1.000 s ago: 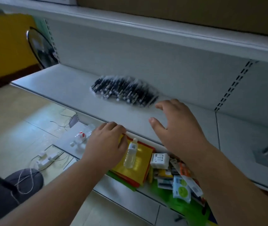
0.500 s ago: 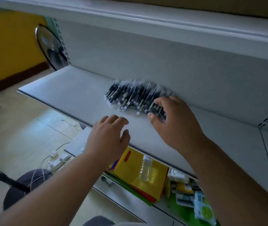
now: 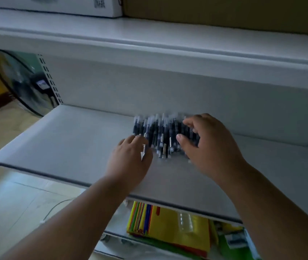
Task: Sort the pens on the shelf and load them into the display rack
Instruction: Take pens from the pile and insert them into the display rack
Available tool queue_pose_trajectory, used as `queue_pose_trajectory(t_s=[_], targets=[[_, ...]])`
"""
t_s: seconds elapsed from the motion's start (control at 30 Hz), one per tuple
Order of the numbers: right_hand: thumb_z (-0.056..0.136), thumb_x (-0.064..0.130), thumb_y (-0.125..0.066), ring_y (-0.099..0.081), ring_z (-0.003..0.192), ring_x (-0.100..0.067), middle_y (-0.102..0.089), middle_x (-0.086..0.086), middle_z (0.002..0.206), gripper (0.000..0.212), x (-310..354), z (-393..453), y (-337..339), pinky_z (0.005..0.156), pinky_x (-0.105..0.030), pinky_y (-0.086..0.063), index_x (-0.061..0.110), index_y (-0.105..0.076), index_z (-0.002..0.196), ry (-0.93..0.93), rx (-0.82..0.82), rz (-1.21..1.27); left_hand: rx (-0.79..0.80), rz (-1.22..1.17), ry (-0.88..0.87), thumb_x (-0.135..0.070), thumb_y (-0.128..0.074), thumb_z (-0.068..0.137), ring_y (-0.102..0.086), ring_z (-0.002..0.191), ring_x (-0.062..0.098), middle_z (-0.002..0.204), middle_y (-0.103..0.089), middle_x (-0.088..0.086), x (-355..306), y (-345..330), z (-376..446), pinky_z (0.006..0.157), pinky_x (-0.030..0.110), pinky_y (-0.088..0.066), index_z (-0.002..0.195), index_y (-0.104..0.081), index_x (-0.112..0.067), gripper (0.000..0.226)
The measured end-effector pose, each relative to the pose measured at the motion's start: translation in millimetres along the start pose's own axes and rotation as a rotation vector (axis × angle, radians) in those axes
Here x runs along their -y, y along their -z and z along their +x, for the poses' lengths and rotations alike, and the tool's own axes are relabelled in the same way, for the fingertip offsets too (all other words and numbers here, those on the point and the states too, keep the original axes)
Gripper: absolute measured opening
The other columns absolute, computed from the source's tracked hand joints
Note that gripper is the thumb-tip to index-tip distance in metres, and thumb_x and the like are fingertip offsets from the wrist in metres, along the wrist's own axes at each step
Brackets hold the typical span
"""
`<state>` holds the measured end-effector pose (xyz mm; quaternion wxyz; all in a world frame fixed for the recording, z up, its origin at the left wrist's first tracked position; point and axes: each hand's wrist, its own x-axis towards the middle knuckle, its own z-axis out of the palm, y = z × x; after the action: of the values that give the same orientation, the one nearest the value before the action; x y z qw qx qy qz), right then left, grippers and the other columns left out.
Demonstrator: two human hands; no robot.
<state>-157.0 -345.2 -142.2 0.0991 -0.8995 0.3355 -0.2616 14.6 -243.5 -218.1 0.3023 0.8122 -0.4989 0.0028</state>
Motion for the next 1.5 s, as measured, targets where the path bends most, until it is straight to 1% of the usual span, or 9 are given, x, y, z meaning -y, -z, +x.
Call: queue_pose_trajectory(t_s=[0.1, 0.27, 0.4, 0.6, 0.83, 1.07, 1.2, 1.37, 1.5], targets=[[0.088, 0.037, -0.066, -0.059, 0.102, -0.021, -0.062, -0.001, 0.112, 0.036, 13, 3, -11, 0.085, -0.033, -0.047, 0.016, -0.063, 0.118, -0.069, -0.021, -0.023, 0.065, -0.021, 0.044, -0.048, -0.053, 0.093, -0.057, 0.1, 0.028, 0.109, -0.063, 0.003, 18, 2, 19, 0.075, 0.032, -0.04, 0.117, -0.058, -0.02, 0.037], [0.089, 0.037, -0.065, -0.06, 0.101, -0.021, -0.063, -0.002, 0.112, 0.035, 28, 6, -22, 0.084, -0.031, -0.045, 0.016, -0.062, 0.116, -0.131, -0.029, -0.046, 0.165, 0.034, 0.128, -0.06, -0.053, 0.089, -0.051, 0.118, 0.033, 0.126, -0.053, 0.009, 29, 0, 49, 0.096, 0.04, -0.042, 0.126, -0.05, -0.016, 0.058], [0.089, 0.036, -0.063, -0.059, 0.101, -0.019, -0.063, -0.001, 0.11, 0.033, 34, 6, -24, 0.085, -0.033, -0.047, 0.016, -0.063, 0.115, -0.139, -0.037, -0.046, 0.205, 0.1, 0.155, -0.052, -0.044, 0.096, -0.048, 0.121, 0.034, 0.13, -0.051, 0.013, 41, 0, 64, 0.1, 0.041, -0.04, 0.128, -0.05, -0.011, 0.053], [0.089, 0.035, -0.064, -0.059, 0.097, -0.017, -0.065, 0.001, 0.106, 0.03, 34, 8, -32, 0.082, -0.031, -0.046, 0.016, -0.064, 0.112, -0.153, -0.065, -0.038, 0.258, 0.195, 0.092, -0.046, -0.046, 0.096, -0.052, 0.115, 0.035, 0.122, -0.057, 0.016, 46, 2, 72, 0.091, 0.038, -0.042, 0.117, -0.054, -0.007, 0.045], [0.089, 0.032, -0.066, -0.059, 0.093, -0.014, -0.066, 0.002, 0.101, 0.027, 34, 11, -39, 0.076, -0.024, -0.038, 0.015, -0.066, 0.109, -0.147, -0.107, -0.028, 0.329, 0.318, 0.035, -0.032, -0.047, 0.091, -0.047, 0.08, 0.028, 0.084, -0.048, 0.007, 42, 6, 82, 0.067, 0.03, -0.036, 0.081, -0.046, -0.013, 0.022], [0.088, 0.03, -0.066, -0.056, 0.087, -0.015, -0.062, 0.004, 0.094, 0.021, 27, 10, -32, 0.076, -0.031, -0.047, 0.015, -0.065, 0.103, -0.184, -0.157, -0.007, 0.292, 0.258, 0.037, -0.043, -0.035, 0.1, -0.05, 0.076, 0.031, 0.079, -0.052, 0.006, 48, 10, 78, 0.063, 0.031, -0.038, 0.083, -0.054, -0.016, 0.037], [0.089, 0.029, -0.066, -0.056, 0.084, -0.013, -0.063, 0.004, 0.095, 0.02, 21, 6, -28, 0.073, -0.029, -0.045, 0.015, -0.064, 0.103, -0.237, -0.153, -0.004, 0.239, 0.056, 0.094, -0.039, -0.039, 0.101, -0.049, 0.067, 0.028, 0.07, -0.05, 0.003, 45, 21, 63, 0.057, 0.033, -0.033, 0.074, -0.05, -0.013, 0.038], [0.089, 0.033, -0.067, -0.049, 0.077, -0.005, -0.059, 0.01, 0.093, 0.024, 9, 2, -38, 0.071, -0.023, -0.038, 0.019, -0.063, 0.109, -0.346, -0.055, -0.015, 0.202, -0.552, 0.06, -0.027, -0.045, 0.1, -0.05, 0.054, 0.021, 0.058, -0.055, -0.001, 36, 26, 23, 0.053, 0.037, -0.04, 0.071, -0.052, -0.02, 0.03], [0.091, 0.037, -0.063, -0.056, 0.086, -0.012, -0.06, 0.006, 0.103, 0.028, 7, 6, -51, 0.073, -0.026, -0.043, 0.02, -0.059, 0.113, -0.392, 0.071, -0.086, 0.225, -0.924, 0.078, -0.013, -0.042, 0.103, -0.04, 0.052, 0.015, 0.057, -0.046, -0.007, 30, 28, 9, 0.05, 0.033, -0.035, 0.09, -0.059, -0.032, 0.029]])
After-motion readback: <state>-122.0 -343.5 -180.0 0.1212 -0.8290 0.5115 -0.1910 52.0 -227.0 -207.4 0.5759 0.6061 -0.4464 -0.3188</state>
